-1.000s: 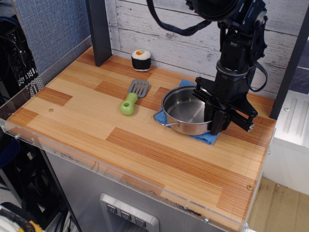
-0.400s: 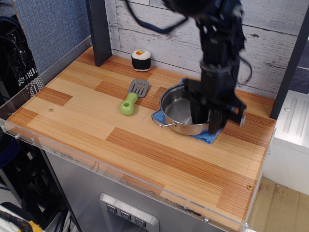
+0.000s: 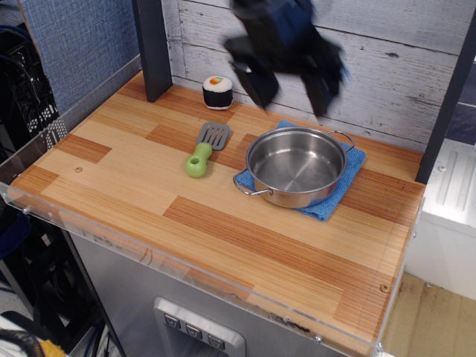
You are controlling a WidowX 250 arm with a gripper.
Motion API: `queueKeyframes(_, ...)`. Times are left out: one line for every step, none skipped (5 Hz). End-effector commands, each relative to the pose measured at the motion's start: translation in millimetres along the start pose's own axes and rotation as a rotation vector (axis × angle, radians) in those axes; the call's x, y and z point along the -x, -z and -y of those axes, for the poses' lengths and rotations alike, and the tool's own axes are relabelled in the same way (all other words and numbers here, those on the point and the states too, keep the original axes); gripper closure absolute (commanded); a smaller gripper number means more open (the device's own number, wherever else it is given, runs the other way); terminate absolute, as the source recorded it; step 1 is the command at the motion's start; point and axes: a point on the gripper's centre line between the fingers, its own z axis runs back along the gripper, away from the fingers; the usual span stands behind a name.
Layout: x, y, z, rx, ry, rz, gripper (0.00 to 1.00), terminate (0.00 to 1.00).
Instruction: Put the metal pot on the blue cloth.
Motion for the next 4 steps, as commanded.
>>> queueKeyframes(17.3, -75.5, -1.7, -0.118, -0.081, 0.019, 0.0, 0.0)
queueKeyframes(15.0, -72.6, -1.0, -0.117, -0.049, -0.143, 0.0, 0.0)
queueKeyframes(16.1, -65.0, -0.4, -0.117, 0.007, -0.236, 0.0, 0.0)
queueKeyframes(15.0, -60.2, -1.5, -0.118, 0.036, -0.253, 0.0, 0.0)
